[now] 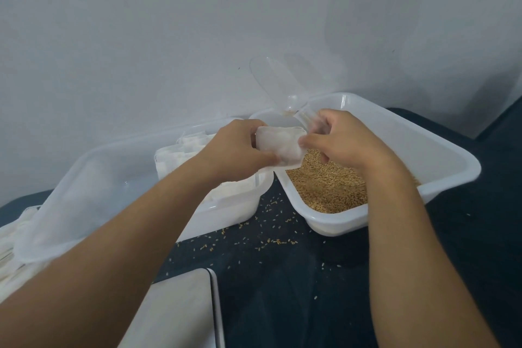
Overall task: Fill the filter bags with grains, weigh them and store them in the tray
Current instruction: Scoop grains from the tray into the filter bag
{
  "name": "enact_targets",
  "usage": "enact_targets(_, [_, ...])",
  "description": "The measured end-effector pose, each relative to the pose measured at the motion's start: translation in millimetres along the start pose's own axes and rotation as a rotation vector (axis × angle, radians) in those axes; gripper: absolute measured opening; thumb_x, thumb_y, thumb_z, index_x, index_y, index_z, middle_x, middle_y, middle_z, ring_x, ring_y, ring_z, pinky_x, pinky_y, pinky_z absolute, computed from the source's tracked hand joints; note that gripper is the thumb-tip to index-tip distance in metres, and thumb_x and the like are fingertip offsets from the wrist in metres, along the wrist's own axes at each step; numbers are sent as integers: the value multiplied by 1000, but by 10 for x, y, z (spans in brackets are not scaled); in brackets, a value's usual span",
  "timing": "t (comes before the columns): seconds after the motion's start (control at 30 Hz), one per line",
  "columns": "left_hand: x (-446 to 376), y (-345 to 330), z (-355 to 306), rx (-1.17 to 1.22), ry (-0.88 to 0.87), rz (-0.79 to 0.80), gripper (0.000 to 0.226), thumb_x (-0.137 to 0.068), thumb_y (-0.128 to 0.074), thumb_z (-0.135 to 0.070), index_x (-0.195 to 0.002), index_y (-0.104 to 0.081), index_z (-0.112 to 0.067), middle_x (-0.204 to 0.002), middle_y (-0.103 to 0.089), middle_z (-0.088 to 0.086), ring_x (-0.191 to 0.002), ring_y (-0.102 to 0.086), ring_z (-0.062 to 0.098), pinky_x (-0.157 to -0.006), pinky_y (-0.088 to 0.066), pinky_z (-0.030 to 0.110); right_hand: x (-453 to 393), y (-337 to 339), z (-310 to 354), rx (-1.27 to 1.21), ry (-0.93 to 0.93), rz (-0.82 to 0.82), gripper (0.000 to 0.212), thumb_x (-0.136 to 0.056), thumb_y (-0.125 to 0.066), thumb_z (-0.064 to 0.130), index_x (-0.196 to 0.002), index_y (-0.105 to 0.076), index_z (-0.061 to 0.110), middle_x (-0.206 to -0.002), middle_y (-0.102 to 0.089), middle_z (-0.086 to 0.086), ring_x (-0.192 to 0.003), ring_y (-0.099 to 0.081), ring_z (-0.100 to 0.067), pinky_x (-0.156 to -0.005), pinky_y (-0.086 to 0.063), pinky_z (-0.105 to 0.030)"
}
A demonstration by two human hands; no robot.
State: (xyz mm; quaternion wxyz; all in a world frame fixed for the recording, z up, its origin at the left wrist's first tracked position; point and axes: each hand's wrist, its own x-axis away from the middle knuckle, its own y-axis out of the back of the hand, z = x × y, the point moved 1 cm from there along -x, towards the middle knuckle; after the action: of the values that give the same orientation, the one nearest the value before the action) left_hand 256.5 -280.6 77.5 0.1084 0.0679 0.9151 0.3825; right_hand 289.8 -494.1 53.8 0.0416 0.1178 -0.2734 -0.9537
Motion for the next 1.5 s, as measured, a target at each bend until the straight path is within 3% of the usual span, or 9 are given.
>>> enact_targets(0.3, [100, -74, 15, 116, 93, -13, 31, -63, -80, -40, -89, -68, -29, -69, -64, -13, -56, -57, 2, -49, -45, 16, -4, -15, 59, -67, 106, -70, 22, -86, -77, 23, -81, -55, 17, -56, -61, 12, -44, -58, -6, -41, -40, -15])
enact_targets(0.47, [242, -238, 56, 304, 165, -41, 43, -61, -76, -28, -103, -68, -28, -87, -73, -6, -72, -70, 4, -71, -58, 28, 38, -32, 251, -145, 248, -105, 33, -83, -80, 20, -89, -52, 3, -83, -70, -7, -51, -55, -11, -50, -48, -32])
enact_targets(0.53, [301, -307, 72, 456, 156, -9, 49, -65, -78, -20, -113, -67, -19, -97, -75, 2, -85, -73, 15, -80, -60, 34, 94, -34, 378, -124, 313, -71, 31, -83, -82, 20, -89, -55, 7, -87, -74, -1, -57, -59, -8, -56, -50, -33])
enact_targets(0.7, [503, -366, 54, 679, 51, 16, 28, -80, -80, -7, -106, -71, -13, -91, -73, 0, -84, -69, 12, -74, -57, 26, 343, -87, 776, -2, 468, 15, 27, -81, -84, 25, -81, -57, 23, -83, -72, 7, -68, -62, -6, -60, -50, -25])
enact_targets(0.87, [811, -255, 67, 737, -22, -124, 26, -86, -75, -4, -105, -77, -22, -106, -78, 4, -105, -73, 20, -87, -61, 38, 565, -139, 1094, -92, 522, -14, 24, -86, -83, 35, -86, -61, 23, -102, -75, 19, -66, -65, 4, -59, -51, -23])
enact_targets(0.97, [980, -118, 146, 753, 14, -160, 34, -82, -80, -12, -115, -72, -15, -112, -76, 11, -109, -72, 28, -100, -56, 52, 613, -138, 1131, -180, 450, 33, 29, -87, -81, 39, -81, -54, 30, -103, -75, 22, -61, -68, -3, -51, -57, -33])
enact_targets(1.13, [1198, 100, 237, 744, -25, -105, 40, -81, -78, -14, -120, -70, -18, -112, -77, 1, -108, -73, 16, -87, -58, 25, 587, -342, 1139, -176, 408, 203, 35, -85, -85, 24, -71, -54, 35, -86, -73, 12, -48, -52, -3, -44, -45, -19])
enact_targets(1.33, [1384, 222, 388, 999, -1, -123, 28, -90, -67, -42, -112, -79, -30, -120, -75, 0, -112, -72, 18, -81, -59, 27, 618, -469, 1269, -313, 483, 116, 31, -78, -83, 29, -68, -57, 43, -82, -71, 4, -44, -52, -7, -44, -45, -22])
enact_targets(1.5, [1382, 224, 410, 954, -18, -325, 23, -99, -62, -30, -88, -82, -28, -94, -75, -9, -88, -70, 5, -79, -59, 25, 681, -498, 1317, -327, 529, -7, 28, -78, -82, 33, -70, -57, 43, -89, -71, -6, -43, -53, -7, -42, -45, -19])
